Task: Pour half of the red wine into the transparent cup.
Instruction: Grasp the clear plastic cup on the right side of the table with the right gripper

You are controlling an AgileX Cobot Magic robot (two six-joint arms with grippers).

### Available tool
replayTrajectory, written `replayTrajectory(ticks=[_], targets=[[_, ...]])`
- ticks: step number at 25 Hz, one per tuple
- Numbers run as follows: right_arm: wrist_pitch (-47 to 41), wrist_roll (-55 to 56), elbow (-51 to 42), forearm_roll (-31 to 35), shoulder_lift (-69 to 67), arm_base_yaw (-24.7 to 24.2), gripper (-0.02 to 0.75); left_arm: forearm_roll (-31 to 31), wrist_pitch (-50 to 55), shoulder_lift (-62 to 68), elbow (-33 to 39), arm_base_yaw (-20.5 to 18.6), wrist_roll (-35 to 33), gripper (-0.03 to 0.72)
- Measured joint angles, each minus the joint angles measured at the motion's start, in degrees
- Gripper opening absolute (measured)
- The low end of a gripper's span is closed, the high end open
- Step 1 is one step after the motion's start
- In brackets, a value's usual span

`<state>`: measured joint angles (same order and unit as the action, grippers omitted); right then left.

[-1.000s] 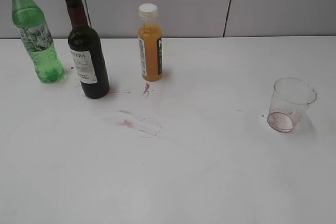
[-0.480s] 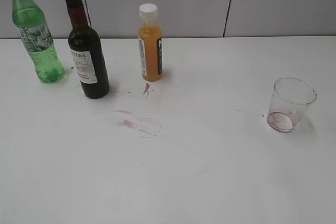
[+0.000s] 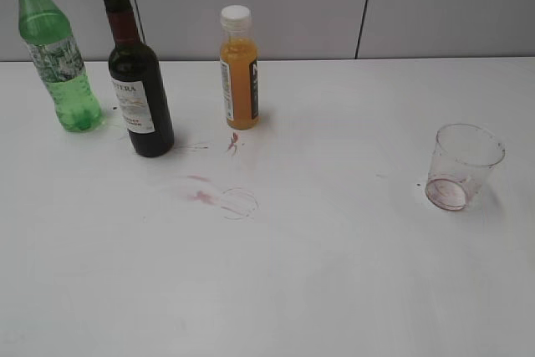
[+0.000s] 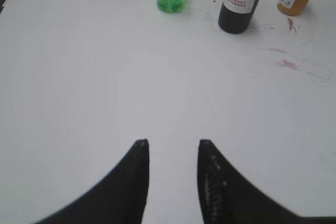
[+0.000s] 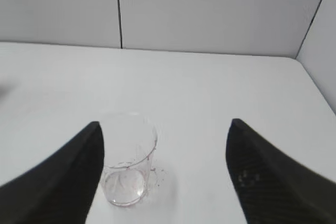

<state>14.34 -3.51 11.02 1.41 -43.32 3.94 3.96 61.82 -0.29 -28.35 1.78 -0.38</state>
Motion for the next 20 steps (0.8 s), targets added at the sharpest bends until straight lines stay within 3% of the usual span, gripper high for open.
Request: replayTrajectory(ticks=[3,5,12,20], targets=[[4.63,2.50,-0.04,-2.40,-5.10,1.62,0.650,0.00,0.00,0.00,0.00,0.00,0.00,0.237],[7.89,4.29,-0.04,-3.19,-8.09,3.38,0.668,0.00,0.00,0.00,0.00,0.00,0.00,0.237],[16.75,6.89,-3.49,-2.65,-16.34,8.10,0.675,0.00,0.00,0.00,0.00,0.00,0.00,0.237],[27.10,7.34,-7.72,-1.41,-23.89,8.65,0.675,0.00,0.00,0.00,0.00,0.00,0.00,0.237]])
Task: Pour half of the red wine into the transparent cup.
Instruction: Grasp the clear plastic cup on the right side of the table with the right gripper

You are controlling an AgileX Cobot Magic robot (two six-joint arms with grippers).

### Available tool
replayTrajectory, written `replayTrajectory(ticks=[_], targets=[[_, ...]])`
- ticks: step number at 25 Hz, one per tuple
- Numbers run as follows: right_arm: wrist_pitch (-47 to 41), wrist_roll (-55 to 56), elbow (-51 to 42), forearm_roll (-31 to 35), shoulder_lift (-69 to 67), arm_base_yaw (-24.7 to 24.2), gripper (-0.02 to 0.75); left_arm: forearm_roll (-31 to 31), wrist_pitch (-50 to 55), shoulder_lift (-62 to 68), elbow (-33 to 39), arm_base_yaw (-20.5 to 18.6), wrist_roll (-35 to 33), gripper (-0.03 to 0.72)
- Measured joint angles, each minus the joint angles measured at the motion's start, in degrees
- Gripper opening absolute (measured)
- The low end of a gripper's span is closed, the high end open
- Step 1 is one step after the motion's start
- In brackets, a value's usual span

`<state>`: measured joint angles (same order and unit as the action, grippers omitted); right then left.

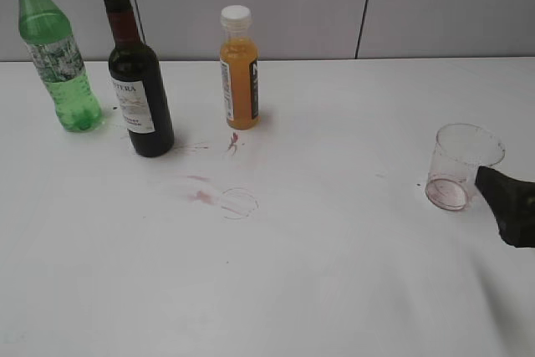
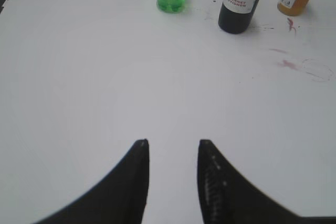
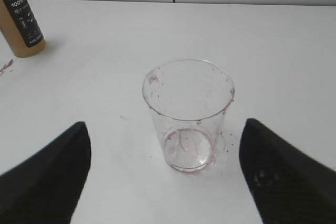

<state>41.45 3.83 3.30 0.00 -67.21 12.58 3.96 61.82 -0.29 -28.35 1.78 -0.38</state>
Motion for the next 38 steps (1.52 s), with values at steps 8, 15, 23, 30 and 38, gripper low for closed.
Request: replayTrajectory(ticks=[8,15,23,30,38], targets=[[6.54,0.11,0.00,2.06,-11.61,0.04,0.677,0.00,0.00,0.00,0.00,0.00,-0.05,0.237],[14.90,0.06,0.11,2.00,-22.30,0.04,0.678,0.00,0.00,0.00,0.00,0.00,-0.05,0.237],[18.15,-1.69,3.64,2.01,-29.50,0.04,0.678,0.00,0.00,0.00,0.00,0.00,-0.05,0.237],[18.70,-1.98,4.25,2.25,-32.94,0.04,0.678,0.05,0.00,0.00,0.00,0.00,-0.05,0.237],[19.69,-2.00,7.50,3.37,-38.03,0.04,0.678,0.05,0.00,0.00,0.00,0.00,-0.05,0.237]])
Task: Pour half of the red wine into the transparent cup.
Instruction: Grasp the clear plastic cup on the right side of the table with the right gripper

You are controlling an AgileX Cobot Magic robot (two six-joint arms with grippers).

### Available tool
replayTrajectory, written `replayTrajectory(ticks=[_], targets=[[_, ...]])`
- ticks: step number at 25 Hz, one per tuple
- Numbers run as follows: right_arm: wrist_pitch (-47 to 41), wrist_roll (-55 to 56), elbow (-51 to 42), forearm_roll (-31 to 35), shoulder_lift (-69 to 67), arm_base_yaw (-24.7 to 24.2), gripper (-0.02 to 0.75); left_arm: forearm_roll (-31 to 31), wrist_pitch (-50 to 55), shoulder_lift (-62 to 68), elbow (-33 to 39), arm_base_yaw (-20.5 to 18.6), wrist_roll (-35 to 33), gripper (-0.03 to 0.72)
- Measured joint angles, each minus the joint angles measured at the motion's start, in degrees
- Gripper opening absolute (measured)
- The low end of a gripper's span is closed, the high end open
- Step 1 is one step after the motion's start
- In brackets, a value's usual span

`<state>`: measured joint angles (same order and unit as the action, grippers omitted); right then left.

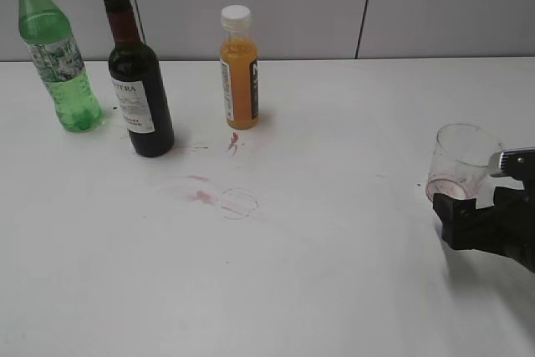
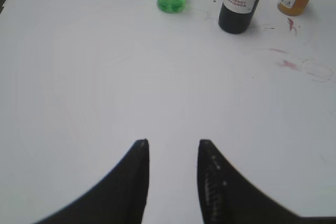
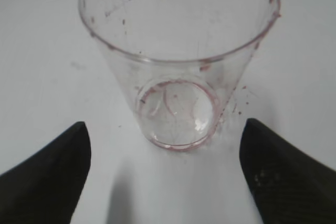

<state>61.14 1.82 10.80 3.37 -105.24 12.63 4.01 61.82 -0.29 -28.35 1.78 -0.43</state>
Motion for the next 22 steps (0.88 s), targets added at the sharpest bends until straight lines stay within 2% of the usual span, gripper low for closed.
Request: replayTrajectory(ticks=[22], targets=[[1.62,2.86,8.30,1.92,-11.43,0.00,0.675,0.00,0.00,0.00,0.00,0.00,0.00,0.237]])
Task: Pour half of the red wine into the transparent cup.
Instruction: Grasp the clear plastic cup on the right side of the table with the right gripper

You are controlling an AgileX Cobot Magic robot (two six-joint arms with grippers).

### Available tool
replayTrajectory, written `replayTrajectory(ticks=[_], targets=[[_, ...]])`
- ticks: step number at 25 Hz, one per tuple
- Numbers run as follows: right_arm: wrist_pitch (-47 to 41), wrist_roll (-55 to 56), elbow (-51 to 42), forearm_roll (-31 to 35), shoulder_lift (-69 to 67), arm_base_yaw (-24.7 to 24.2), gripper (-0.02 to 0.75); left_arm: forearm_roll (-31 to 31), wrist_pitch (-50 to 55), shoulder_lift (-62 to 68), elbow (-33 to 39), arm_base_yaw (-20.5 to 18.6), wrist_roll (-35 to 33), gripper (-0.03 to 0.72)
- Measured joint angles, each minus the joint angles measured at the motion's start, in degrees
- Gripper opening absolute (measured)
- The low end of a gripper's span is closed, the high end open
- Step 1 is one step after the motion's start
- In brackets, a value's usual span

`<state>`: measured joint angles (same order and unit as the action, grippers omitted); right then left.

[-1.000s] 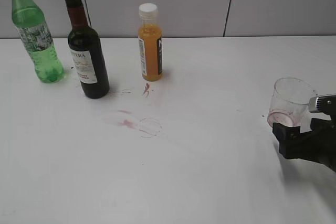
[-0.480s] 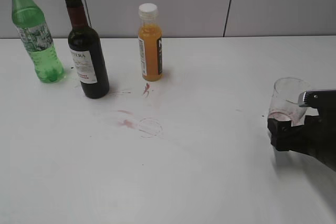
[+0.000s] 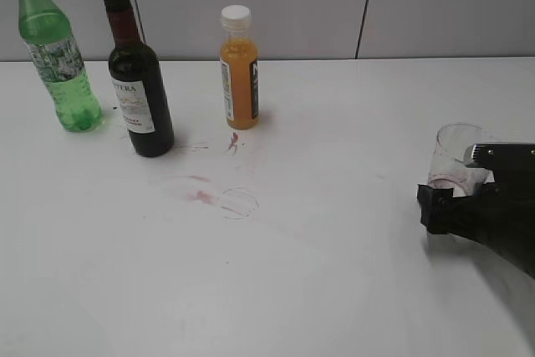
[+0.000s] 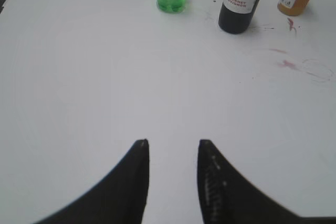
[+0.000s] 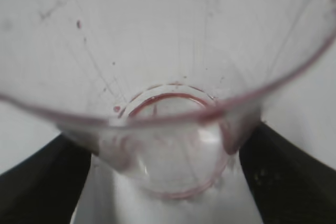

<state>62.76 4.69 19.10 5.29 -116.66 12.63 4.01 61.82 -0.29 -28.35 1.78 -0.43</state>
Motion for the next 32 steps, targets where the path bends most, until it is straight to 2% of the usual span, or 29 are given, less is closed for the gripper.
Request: replayTrajectory(ticks=[17,32], targets=[[5.51,-0.05,3.73,0.06,-5.43,0.02,0.661,0.00,0.00,0.00,0.00,0.00,0.00,0.237],[8.77,-0.05,3.97,0.16,-7.15,0.02,0.620,0.00,0.00,0.00,0.00,0.00,0.00,0.237]])
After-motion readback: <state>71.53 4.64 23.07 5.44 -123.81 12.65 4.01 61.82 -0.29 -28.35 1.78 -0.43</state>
